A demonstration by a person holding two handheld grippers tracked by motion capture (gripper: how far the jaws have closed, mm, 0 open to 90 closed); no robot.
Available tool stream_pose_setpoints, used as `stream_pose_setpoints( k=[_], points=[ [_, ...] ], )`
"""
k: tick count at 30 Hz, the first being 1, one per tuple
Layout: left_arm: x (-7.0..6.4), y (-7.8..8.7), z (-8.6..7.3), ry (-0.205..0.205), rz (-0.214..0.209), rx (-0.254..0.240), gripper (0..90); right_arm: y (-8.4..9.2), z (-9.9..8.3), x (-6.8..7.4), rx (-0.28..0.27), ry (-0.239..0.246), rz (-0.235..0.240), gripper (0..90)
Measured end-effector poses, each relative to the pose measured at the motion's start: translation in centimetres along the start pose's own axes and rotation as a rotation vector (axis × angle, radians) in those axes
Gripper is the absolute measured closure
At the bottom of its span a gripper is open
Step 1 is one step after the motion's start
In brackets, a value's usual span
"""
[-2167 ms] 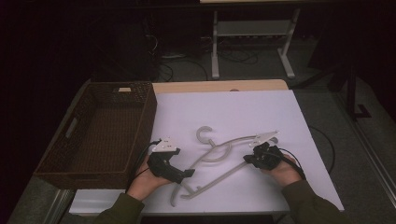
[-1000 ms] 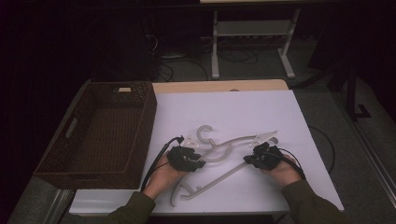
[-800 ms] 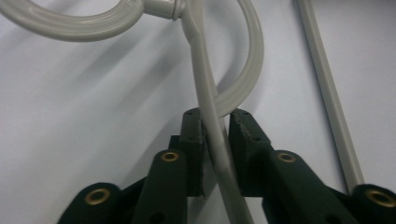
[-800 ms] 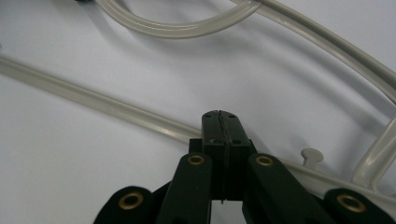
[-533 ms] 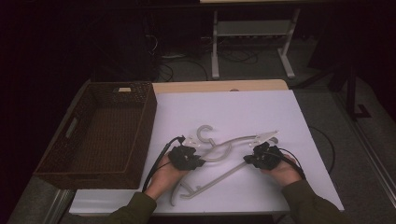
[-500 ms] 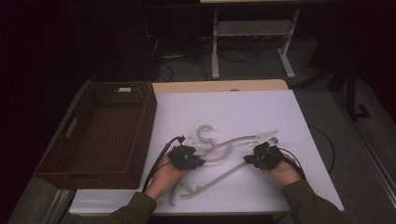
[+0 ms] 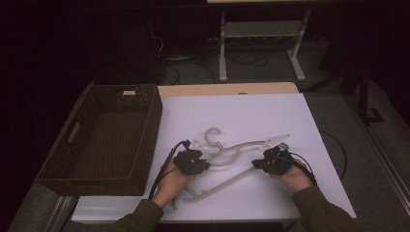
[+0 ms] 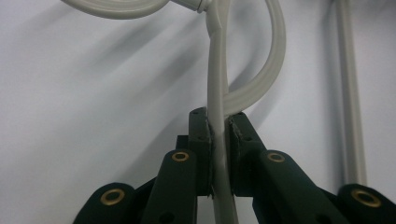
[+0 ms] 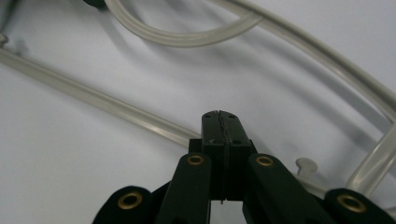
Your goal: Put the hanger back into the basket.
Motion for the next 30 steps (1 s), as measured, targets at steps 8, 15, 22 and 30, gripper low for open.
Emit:
stream_pose_setpoints(
  k=[8,15,22,30],
  points=[
    [0.4,0.0,0.4,0.004,0.007,-0.008,82.3,1.6,1.0,0.4,-0.095,-0.035,0.020,63.8],
    [1.0,1.2,1.7,-0.005,0.010,-0.022,82.5,3.1,0.9,0.9,-0.191,-0.025,0.001,37.8],
    [1.6,2.3,3.2,0.026,0.009,-0.055,82.5,4.6,-0.2,1.5,-0.236,-0.038,-0.004,28.4],
    [2.5,3.5,4.7,0.055,0.022,-0.061,82.5,5.9,-1.6,0.9,-0.273,-0.058,-0.022,22.3]
  ],
)
Point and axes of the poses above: each handheld gripper's, and its own axes: y roughly backward along the jaws, z roughly out of its top, x roughly to its left, the point moved 8 cm from there along -y, roughly forward along the jaws, and after that the axes turned 5 degrees about -x, right-handed, at the moved point
